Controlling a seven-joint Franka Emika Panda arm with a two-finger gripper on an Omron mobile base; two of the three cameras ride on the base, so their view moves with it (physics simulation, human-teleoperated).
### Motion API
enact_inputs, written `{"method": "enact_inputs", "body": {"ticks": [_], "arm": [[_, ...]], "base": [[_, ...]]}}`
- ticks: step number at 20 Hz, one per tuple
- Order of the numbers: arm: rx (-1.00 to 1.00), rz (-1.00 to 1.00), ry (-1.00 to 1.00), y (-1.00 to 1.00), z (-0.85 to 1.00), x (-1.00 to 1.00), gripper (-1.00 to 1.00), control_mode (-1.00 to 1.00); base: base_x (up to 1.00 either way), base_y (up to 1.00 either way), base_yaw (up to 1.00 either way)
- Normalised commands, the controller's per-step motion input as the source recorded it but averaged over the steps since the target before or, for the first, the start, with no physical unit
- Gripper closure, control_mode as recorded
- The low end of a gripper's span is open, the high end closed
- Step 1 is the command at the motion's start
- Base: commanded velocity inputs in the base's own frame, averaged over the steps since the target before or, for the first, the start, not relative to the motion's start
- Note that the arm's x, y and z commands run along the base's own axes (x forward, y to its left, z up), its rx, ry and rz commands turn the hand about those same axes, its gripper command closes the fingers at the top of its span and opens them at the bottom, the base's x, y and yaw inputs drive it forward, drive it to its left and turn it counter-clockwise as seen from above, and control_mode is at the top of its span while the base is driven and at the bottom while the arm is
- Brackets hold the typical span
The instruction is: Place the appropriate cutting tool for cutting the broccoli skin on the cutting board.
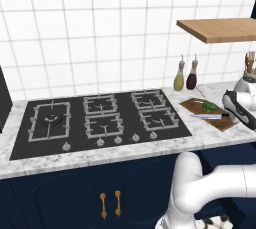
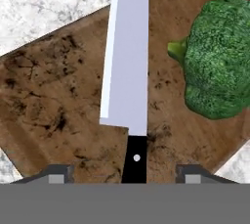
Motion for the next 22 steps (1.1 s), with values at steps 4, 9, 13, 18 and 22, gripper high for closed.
{"method": "enact_inputs", "body": {"ticks": [4,9,13,18,22], "arm": [[-0.02,0.0,0.0,0.08,0.97,-0.5,-1.0,-1.0],[-0.01,0.03,0.0,0.46,0.69,-0.47,-1.0,-1.0],[-0.04,0.04,0.0,0.64,0.44,-0.35,-1.0,-1.0],[-0.09,0.05,0.0,0.88,0.29,-0.22,-1.0,-1.0],[-0.08,0.09,0.0,0.82,0.03,-0.25,-1.0,-1.0]], "base": [[0.0,0.0,0.0],[0.0,0.0,0.0],[0.0,0.0,0.0],[0.0,0.0,0.0],[0.0,0.0,0.0]]}}
